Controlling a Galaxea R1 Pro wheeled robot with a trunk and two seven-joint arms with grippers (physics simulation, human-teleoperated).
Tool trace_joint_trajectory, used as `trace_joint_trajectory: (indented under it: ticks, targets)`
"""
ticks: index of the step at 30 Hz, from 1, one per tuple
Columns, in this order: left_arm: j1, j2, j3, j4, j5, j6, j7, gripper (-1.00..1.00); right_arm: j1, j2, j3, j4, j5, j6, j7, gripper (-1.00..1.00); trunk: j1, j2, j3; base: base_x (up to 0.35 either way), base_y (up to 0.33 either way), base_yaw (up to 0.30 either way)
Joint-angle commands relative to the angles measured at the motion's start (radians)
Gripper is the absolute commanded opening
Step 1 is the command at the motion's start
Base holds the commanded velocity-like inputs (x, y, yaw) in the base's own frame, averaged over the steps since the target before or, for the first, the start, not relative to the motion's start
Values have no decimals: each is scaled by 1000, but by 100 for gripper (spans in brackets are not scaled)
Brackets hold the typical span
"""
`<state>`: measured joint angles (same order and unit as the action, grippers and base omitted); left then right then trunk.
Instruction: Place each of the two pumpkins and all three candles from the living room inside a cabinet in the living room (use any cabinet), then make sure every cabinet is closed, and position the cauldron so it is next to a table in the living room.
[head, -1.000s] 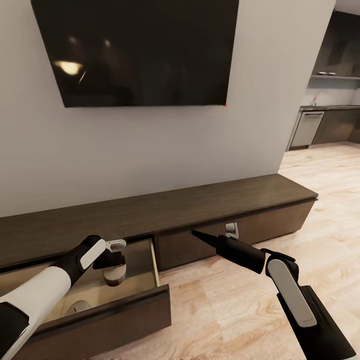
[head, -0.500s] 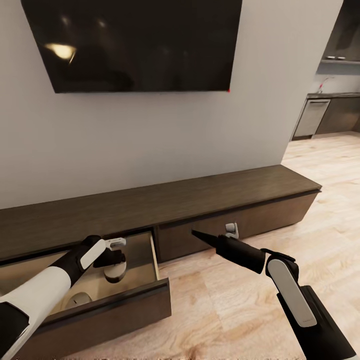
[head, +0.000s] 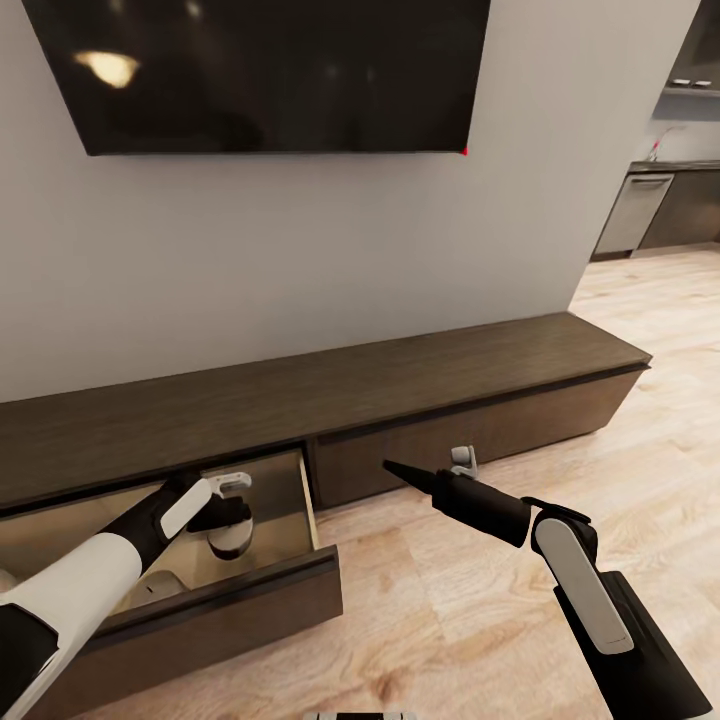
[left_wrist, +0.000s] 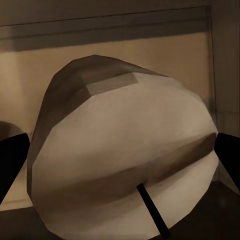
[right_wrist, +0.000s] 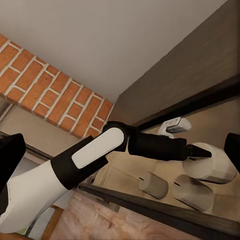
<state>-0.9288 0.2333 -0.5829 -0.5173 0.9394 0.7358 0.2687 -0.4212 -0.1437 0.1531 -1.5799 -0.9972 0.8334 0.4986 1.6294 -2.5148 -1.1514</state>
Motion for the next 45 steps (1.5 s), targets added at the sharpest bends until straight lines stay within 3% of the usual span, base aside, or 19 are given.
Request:
trace_joint_trajectory:
  ticks: [1,29,45]
  targets:
    - [-1,1,-7,-2,10,0,9,-100,-1,0,0,0,-1,3,2,100,0,0,-1,0,0,0]
    - [-1,1,-6,-7,10,-4,9,-100,-1,0,0,0,-1,2,3,100,0,0,-1,37,8,0]
    - [-1,1,-6,-8,10,-11,9,-100,-1,0,0,0,-2,2,3,100,7,-4,-63,0,0,0]
